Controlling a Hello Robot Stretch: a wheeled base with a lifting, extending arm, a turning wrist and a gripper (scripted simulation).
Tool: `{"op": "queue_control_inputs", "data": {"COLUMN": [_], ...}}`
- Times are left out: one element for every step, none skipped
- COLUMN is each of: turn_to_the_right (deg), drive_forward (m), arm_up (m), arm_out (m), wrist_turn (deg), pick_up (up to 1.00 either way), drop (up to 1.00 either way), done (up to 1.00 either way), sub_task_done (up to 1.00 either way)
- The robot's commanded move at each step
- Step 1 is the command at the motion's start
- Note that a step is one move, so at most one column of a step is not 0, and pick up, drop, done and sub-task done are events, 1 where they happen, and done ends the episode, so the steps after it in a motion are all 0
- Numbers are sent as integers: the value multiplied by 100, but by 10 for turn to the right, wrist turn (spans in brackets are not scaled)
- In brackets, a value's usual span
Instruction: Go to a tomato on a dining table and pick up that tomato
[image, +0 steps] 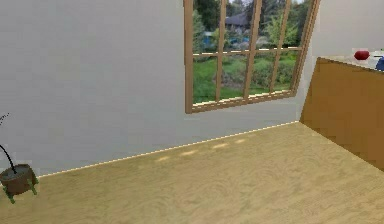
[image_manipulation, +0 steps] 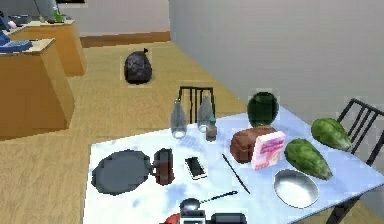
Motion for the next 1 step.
{"op": "queue_control_inputs", "data": {"turn_to_the_right": [0], "drive_forward": [0], "arm_up": [0], "arm_out": [0], "wrist_turn": [450], "pick_up": [0], "drop": [0], "done": [0], "sub_task_done": [0]}}
